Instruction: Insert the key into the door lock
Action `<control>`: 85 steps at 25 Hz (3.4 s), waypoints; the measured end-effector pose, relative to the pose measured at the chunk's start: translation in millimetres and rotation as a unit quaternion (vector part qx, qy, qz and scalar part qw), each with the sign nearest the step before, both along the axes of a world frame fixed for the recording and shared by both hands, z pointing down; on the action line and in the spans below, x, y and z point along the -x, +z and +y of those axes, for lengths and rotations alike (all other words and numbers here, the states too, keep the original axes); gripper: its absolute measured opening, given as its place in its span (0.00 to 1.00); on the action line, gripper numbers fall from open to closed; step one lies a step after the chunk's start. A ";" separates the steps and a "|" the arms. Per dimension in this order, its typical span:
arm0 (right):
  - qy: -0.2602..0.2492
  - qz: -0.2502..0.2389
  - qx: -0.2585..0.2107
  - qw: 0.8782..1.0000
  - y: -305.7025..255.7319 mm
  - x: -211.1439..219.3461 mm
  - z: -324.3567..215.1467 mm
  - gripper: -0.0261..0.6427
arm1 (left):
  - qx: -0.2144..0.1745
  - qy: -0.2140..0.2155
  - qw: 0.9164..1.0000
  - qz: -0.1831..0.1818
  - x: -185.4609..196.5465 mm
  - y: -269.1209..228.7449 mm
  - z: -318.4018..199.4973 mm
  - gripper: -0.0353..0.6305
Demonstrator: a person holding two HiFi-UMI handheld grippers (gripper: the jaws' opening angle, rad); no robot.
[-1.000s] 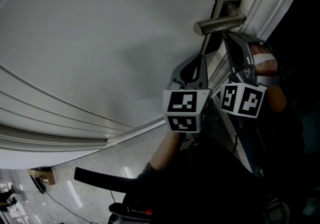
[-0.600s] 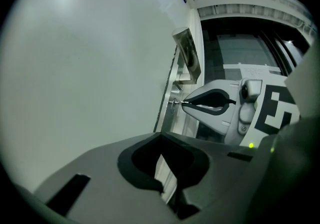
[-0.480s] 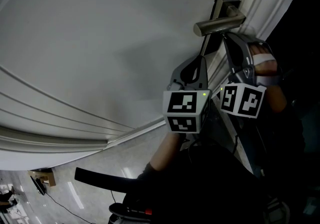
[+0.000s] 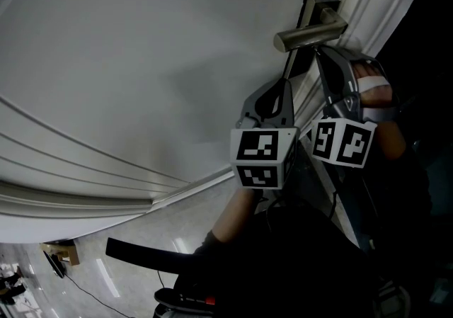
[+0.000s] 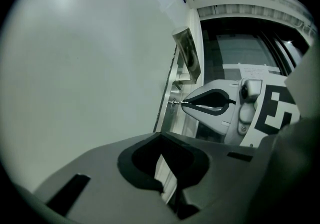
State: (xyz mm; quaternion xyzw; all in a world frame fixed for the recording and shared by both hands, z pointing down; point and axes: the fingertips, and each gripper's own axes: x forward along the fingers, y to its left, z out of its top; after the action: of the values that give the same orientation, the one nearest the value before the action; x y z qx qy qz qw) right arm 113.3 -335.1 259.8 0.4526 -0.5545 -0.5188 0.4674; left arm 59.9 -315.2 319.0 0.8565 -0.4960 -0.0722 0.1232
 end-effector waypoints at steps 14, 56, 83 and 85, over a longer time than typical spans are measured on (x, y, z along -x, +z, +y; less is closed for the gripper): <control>0.002 0.002 -0.004 1.000 0.6 -1.0 -1.6 0.06 | -0.002 0.004 1.000 0.001 0.6 -0.1 -2.4 0.05; 0.003 -0.006 -0.018 1.000 1.6 1.7 -5.7 0.06 | 0.000 0.011 1.000 -0.015 -3.8 1.2 -4.1 0.05; -0.011 -0.028 0.006 1.000 0.8 -4.4 1.2 0.06 | 0.004 0.032 0.999 -0.022 -7.8 12.5 -0.6 0.05; -0.012 -0.029 0.007 0.999 0.7 -5.4 2.5 0.06 | 0.003 0.032 0.999 -0.023 -7.2 12.5 0.0 0.05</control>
State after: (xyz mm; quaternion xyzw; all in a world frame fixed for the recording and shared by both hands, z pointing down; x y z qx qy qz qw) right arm 118.7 -332.7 260.5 0.4577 -0.5767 -0.5074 0.4477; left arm 67.1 -315.3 331.5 0.8731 -0.4709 -0.0473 0.1169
